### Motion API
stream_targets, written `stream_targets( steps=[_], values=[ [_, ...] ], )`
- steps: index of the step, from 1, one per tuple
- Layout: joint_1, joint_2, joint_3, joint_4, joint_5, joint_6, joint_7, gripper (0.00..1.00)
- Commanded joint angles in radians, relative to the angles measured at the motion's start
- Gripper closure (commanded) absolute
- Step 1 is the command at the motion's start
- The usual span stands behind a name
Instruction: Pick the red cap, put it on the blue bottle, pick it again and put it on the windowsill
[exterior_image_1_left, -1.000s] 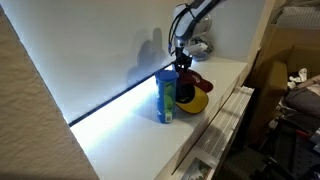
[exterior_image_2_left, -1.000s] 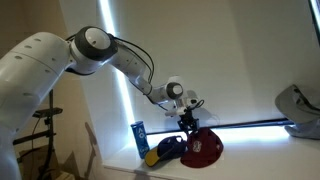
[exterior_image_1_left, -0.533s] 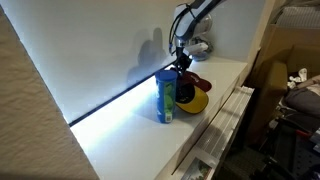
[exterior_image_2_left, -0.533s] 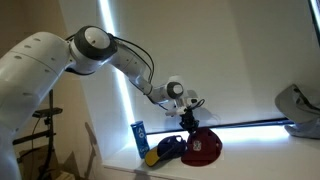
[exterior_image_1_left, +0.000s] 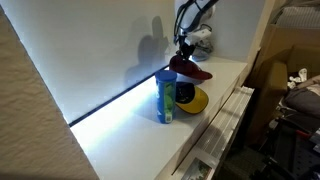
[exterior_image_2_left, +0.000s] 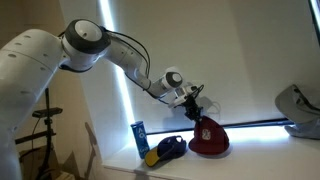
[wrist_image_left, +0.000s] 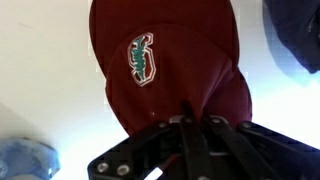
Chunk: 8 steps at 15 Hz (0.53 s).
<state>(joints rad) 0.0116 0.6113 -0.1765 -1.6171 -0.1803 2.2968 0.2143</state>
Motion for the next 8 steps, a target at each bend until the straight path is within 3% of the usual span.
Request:
stream_targets(
  steps=[1,8],
  values=[
    [0.034,-0.167,-0.034,-0.061,-0.095,-0.013,0.027,0.98],
    [0.033,-0.450,0.037,-0.149,-0.158,-0.003,-0.040,0.98]
  ],
)
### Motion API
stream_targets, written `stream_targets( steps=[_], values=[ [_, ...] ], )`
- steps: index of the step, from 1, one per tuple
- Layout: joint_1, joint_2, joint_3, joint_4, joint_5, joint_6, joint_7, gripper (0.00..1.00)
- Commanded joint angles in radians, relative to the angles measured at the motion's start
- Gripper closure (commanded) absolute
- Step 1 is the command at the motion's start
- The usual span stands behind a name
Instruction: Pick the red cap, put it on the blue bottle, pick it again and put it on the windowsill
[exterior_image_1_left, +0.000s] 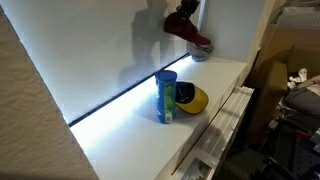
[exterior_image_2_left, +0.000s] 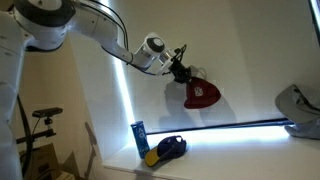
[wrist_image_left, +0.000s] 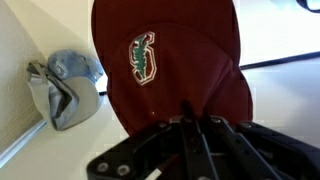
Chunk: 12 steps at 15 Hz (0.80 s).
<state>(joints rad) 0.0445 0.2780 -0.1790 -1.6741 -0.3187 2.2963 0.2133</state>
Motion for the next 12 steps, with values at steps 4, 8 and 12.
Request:
stream_targets(
  steps=[4,8,12],
  values=[
    [0.010,-0.204,0.135,-0.152,0.034,-0.078,-0.202,0.98],
    [0.060,-0.238,0.217,-0.173,-0.012,-0.178,-0.172,0.98],
    [0.111,-0.254,0.282,-0.164,-0.015,-0.261,-0.123,0.98]
  ],
)
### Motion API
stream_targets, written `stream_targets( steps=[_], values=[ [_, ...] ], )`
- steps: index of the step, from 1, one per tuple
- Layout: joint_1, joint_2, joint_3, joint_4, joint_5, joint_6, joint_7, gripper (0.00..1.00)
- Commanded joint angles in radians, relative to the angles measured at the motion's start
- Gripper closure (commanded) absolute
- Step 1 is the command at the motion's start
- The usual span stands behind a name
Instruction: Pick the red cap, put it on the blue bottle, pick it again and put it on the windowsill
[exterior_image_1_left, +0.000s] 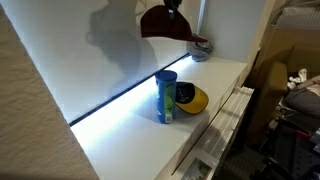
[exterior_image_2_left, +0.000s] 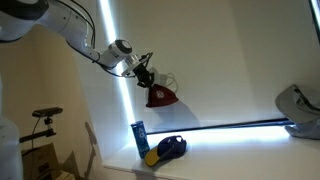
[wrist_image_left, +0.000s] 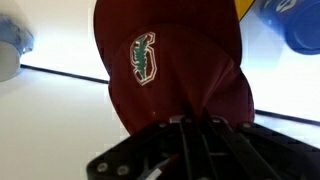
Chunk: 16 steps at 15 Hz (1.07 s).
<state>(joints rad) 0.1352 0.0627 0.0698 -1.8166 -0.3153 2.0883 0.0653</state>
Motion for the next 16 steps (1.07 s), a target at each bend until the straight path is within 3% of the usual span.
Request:
stream_targets(
  steps=[1,12,14,16],
  values=[
    [0.030,-0.042,0.046,-0.020,-0.012,-0.074,0.030,0.98],
    [0.058,-0.126,0.108,-0.090,0.195,-0.281,-0.094,0.98],
    [0.061,-0.144,0.114,-0.145,0.202,-0.217,-0.059,0.98],
    [0.070,-0.128,0.129,-0.205,0.173,-0.065,0.038,0.98]
  ],
)
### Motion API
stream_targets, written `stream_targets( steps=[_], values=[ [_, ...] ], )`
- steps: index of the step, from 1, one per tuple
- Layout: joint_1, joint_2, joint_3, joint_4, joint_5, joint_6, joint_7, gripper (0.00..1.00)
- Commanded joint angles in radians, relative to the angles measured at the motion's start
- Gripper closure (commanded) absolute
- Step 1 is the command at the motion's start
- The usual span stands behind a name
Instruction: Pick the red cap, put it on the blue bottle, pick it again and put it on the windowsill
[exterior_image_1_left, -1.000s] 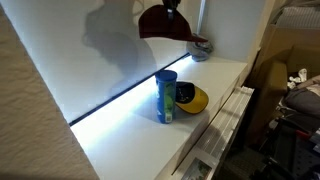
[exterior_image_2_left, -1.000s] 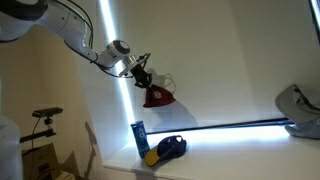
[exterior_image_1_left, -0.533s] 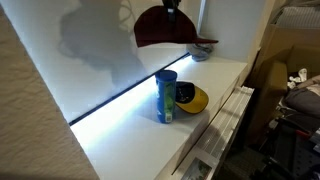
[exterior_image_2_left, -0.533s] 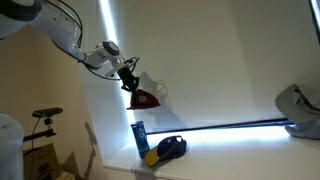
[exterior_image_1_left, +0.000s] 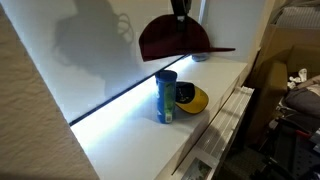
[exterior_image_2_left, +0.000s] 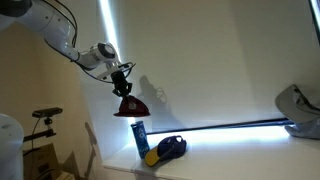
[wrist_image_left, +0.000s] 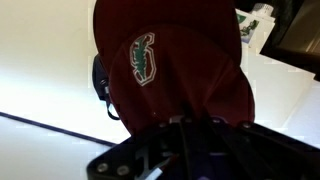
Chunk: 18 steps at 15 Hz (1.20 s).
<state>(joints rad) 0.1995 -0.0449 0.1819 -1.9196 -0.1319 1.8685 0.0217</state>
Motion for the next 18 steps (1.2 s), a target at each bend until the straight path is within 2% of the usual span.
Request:
stream_targets(
  steps=[1,4,6,8,9,10,14,18],
  values=[
    [0.009,-0.007,0.025,-0.131,-0.025,0.239,0.130,0.98],
    [0.018,0.038,0.042,-0.174,-0.048,0.365,0.209,0.98],
    [0.025,0.060,0.045,-0.181,-0.076,0.393,0.259,0.98],
    [0.031,0.075,0.042,-0.168,-0.109,0.372,0.313,0.97],
    [0.031,0.075,0.041,-0.165,-0.085,0.365,0.276,0.68],
    [0.033,0.079,0.041,-0.165,-0.089,0.365,0.283,0.93],
    [0.033,0.078,0.041,-0.164,-0.089,0.364,0.283,0.68],
    [0.033,0.078,0.041,-0.164,-0.089,0.364,0.283,0.68]
  ],
)
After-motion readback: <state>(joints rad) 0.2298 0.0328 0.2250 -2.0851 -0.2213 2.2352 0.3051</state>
